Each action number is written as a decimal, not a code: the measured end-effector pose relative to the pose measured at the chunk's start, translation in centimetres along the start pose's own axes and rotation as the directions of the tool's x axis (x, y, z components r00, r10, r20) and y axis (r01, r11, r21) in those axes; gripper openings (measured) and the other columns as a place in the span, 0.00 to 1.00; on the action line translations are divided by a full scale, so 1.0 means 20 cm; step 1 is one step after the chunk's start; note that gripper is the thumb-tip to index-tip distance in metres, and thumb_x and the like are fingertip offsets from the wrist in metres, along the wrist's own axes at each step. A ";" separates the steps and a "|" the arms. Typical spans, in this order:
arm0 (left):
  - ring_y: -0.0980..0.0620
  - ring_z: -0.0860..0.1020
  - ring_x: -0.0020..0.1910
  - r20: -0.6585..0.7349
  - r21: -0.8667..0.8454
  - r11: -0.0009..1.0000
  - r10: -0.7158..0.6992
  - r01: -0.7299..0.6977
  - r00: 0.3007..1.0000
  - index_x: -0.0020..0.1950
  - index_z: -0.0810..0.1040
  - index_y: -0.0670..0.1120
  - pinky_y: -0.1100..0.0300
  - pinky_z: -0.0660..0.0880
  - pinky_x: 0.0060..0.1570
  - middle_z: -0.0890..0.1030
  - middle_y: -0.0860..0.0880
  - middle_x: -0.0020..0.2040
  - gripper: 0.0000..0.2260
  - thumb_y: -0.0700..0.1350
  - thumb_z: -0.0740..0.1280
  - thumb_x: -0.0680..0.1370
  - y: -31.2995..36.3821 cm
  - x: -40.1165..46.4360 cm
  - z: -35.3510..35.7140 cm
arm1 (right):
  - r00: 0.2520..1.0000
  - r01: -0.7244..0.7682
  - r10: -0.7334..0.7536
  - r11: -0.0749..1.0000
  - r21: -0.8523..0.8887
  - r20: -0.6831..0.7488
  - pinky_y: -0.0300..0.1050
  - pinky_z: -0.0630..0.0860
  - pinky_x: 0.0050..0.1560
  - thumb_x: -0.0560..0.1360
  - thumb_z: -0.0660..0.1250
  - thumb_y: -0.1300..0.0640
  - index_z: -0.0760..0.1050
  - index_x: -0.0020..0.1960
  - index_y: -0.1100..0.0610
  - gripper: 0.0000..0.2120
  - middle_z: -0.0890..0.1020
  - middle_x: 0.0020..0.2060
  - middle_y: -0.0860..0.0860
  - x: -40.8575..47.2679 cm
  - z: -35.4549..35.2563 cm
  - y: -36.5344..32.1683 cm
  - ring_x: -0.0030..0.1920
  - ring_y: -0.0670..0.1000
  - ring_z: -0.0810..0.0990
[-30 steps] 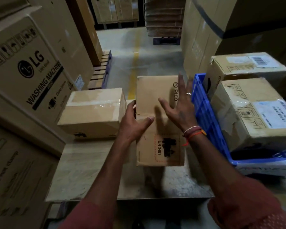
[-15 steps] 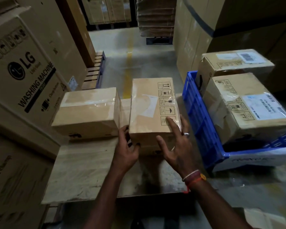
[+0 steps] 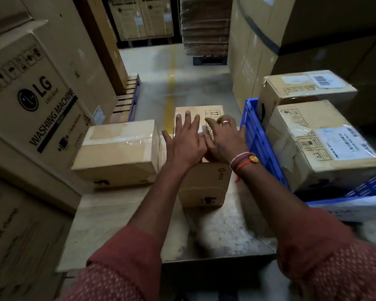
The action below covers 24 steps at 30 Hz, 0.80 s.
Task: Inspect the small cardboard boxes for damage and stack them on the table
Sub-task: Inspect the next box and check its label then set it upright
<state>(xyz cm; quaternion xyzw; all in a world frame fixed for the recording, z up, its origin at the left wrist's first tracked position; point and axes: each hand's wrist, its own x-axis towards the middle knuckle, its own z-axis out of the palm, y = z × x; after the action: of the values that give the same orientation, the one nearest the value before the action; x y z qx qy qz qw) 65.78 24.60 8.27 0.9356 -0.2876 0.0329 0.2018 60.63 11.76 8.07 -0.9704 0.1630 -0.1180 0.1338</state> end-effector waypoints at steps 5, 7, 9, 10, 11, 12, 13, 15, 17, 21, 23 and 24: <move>0.48 0.46 0.82 0.098 0.098 0.994 -0.052 0.042 0.994 0.83 0.53 0.52 0.30 0.47 0.75 0.50 0.51 0.84 0.27 0.54 0.49 0.83 -0.04 0.05 0.06 | 0.966 0.061 -0.070 0.997 0.042 0.250 0.75 0.48 0.76 0.86 0.47 0.45 0.50 0.84 0.47 0.27 0.49 0.84 0.46 0.07 0.00 0.01 0.83 0.52 0.43; 0.49 0.45 0.83 0.096 0.090 0.995 -0.045 0.036 0.994 0.83 0.52 0.53 0.32 0.48 0.76 0.50 0.51 0.84 0.27 0.54 0.49 0.84 -0.05 0.04 0.07 | 0.968 0.056 -0.069 0.997 0.058 0.240 0.74 0.47 0.77 0.86 0.47 0.45 0.52 0.84 0.48 0.27 0.52 0.84 0.46 0.06 0.00 0.02 0.83 0.52 0.45; 0.49 0.46 0.83 0.089 0.084 0.996 -0.040 0.032 0.995 0.83 0.52 0.53 0.33 0.48 0.77 0.50 0.51 0.84 0.27 0.55 0.48 0.84 -0.05 0.03 0.07 | 0.983 0.056 -0.066 0.996 0.062 0.169 0.74 0.49 0.76 0.86 0.50 0.46 0.61 0.81 0.49 0.25 0.60 0.82 0.48 0.08 0.00 0.01 0.82 0.52 0.52; 0.49 0.46 0.82 0.091 0.083 0.996 -0.044 0.037 0.995 0.83 0.53 0.53 0.33 0.48 0.76 0.51 0.51 0.84 0.27 0.54 0.49 0.83 -0.04 0.03 0.07 | 0.992 0.058 -0.064 0.997 0.058 0.113 0.75 0.51 0.75 0.85 0.51 0.47 0.66 0.78 0.49 0.23 0.67 0.79 0.49 0.10 -0.01 0.00 0.80 0.53 0.58; 0.49 0.47 0.82 0.090 0.083 0.996 -0.049 0.041 0.995 0.83 0.54 0.53 0.32 0.49 0.76 0.52 0.51 0.84 0.27 0.54 0.50 0.83 -0.03 0.02 0.06 | 0.996 0.056 -0.059 0.997 0.048 0.064 0.75 0.53 0.74 0.85 0.52 0.47 0.70 0.74 0.51 0.21 0.71 0.75 0.50 0.12 -0.01 0.00 0.78 0.53 0.62; 0.48 0.50 0.82 0.074 0.081 0.996 -0.049 0.043 0.996 0.83 0.55 0.53 0.32 0.52 0.75 0.55 0.51 0.83 0.27 0.54 0.52 0.83 -0.03 0.03 0.05 | 0.998 0.049 -0.051 0.998 0.045 0.040 0.75 0.54 0.73 0.84 0.53 0.48 0.71 0.73 0.51 0.21 0.72 0.75 0.50 0.14 -0.01 0.00 0.78 0.53 0.63; 0.47 0.55 0.80 0.050 0.087 0.995 -0.046 0.041 0.998 0.82 0.58 0.52 0.33 0.57 0.74 0.59 0.50 0.81 0.27 0.54 0.54 0.82 -0.03 0.04 0.03 | 0.998 0.038 -0.042 0.997 0.061 0.052 0.77 0.53 0.73 0.84 0.53 0.48 0.69 0.76 0.50 0.22 0.69 0.77 0.50 0.16 0.00 0.00 0.80 0.54 0.59; 0.46 0.66 0.73 -0.022 0.118 0.993 -0.027 0.029 0.999 0.78 0.65 0.52 0.38 0.66 0.68 0.71 0.49 0.74 0.26 0.53 0.59 0.79 -0.04 0.10 -0.04 | 0.990 0.007 -0.024 0.993 0.121 0.142 0.79 0.52 0.73 0.85 0.52 0.47 0.60 0.81 0.47 0.25 0.58 0.82 0.47 0.18 0.03 0.02 0.83 0.54 0.48; 0.46 0.71 0.67 -0.095 0.097 0.994 -0.046 0.055 0.994 0.74 0.70 0.53 0.44 0.71 0.62 0.77 0.51 0.67 0.24 0.51 0.63 0.77 -0.08 0.18 -0.08 | 0.980 -0.001 -0.024 0.992 0.127 0.197 0.79 0.52 0.73 0.85 0.50 0.47 0.57 0.82 0.45 0.25 0.54 0.83 0.45 0.20 0.04 0.04 0.83 0.53 0.44; 0.45 0.68 0.64 -0.172 0.044 0.999 -0.016 0.024 0.985 0.71 0.74 0.49 0.45 0.77 0.54 0.73 0.47 0.61 0.20 0.50 0.61 0.79 -0.11 0.15 0.03 | 0.981 -0.013 -0.017 0.988 0.153 0.192 0.81 0.51 0.72 0.85 0.51 0.48 0.57 0.82 0.45 0.25 0.54 0.83 0.44 0.19 0.03 0.03 0.83 0.52 0.43; 0.47 0.68 0.64 -0.179 -0.041 0.999 0.001 -0.009 0.984 0.70 0.75 0.50 0.46 0.78 0.55 0.73 0.49 0.60 0.19 0.50 0.62 0.79 -0.14 0.13 0.07 | 0.981 -0.027 -0.004 0.987 0.159 0.193 0.81 0.50 0.72 0.85 0.52 0.46 0.56 0.82 0.43 0.26 0.53 0.83 0.44 0.18 0.04 0.04 0.83 0.53 0.42; 0.49 0.69 0.65 -0.183 -0.176 0.984 -0.012 -0.021 0.983 0.70 0.76 0.51 0.47 0.77 0.58 0.74 0.50 0.61 0.19 0.49 0.63 0.79 -0.16 0.13 0.07 | 0.980 -0.039 0.005 0.985 0.168 0.197 0.81 0.50 0.72 0.84 0.53 0.44 0.56 0.82 0.42 0.26 0.52 0.83 0.45 0.17 0.05 0.06 0.83 0.53 0.42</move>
<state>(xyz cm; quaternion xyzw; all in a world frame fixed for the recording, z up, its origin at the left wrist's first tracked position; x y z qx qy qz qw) 69.65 25.10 6.26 0.9063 -0.2720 0.0935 0.3098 63.77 9.76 7.47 -0.9603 0.1492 -0.0342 0.2334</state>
